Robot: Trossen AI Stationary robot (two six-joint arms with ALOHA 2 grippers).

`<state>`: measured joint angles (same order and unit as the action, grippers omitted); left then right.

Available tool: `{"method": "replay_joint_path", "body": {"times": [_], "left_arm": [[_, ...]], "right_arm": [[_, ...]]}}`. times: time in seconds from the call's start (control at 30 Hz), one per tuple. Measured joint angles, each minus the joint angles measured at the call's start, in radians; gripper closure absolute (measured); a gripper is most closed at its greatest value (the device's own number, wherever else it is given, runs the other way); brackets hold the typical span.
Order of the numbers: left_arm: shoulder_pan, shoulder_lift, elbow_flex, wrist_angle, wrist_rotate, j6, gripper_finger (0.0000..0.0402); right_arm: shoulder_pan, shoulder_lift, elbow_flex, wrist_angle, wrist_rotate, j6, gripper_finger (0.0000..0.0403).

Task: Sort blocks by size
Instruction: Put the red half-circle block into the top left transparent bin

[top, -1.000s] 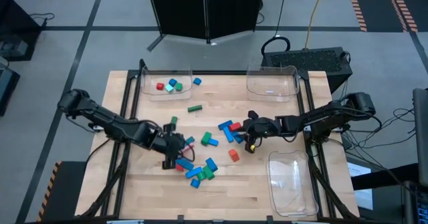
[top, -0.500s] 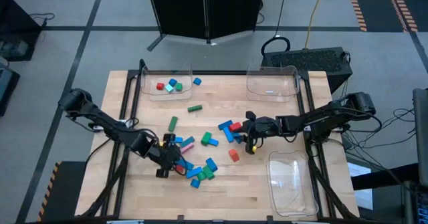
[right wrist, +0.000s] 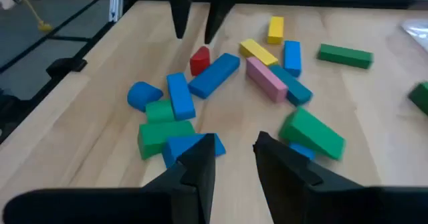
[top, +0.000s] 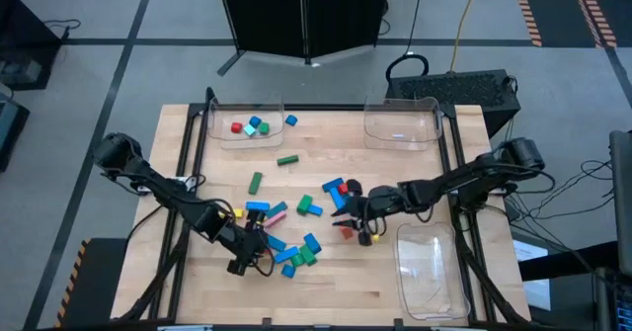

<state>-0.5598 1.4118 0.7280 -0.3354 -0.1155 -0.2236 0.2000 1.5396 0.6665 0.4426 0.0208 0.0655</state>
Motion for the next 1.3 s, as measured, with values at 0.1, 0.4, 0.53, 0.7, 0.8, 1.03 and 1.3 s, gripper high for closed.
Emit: {"method": "replay_joint_path", "body": {"times": [0.1,0.4,0.53,0.7,0.8,1.03,1.3], "left_arm": [[-0.001,0.027,0.001,0.03,0.001,0.002,0.02],[-0.006,0.12,0.0,0.027,0.009,-0.004,0.02],[-0.006,0.151,0.001,0.045,0.006,-0.004,0.02],[-0.005,0.17,0.0,0.046,-0.029,-0.057,0.021],[-0.005,0.169,0.0,0.047,-0.035,-0.057,0.0225],[-0.005,0.169,0.0,0.056,-0.038,-0.057,0.0268],[-0.005,0.169,0.0,0.068,-0.039,-0.055,0.0298]], "right_arm": [[0.006,0.064,0.052,-0.007,0.003,-0.003,0.0303],[0.01,0.169,0.146,-0.063,0.003,0.0,0.0303],[0.013,0.177,0.147,-0.078,0.004,0.001,0.0303],[0.013,0.179,0.147,-0.105,0.008,0.041,0.0303],[0.009,0.179,0.146,-0.133,0.014,0.057,0.0303],[0.009,0.179,0.146,-0.162,0.065,0.061,0.0303],[0.009,0.179,0.146,-0.163,0.066,0.061,0.0303]]}}
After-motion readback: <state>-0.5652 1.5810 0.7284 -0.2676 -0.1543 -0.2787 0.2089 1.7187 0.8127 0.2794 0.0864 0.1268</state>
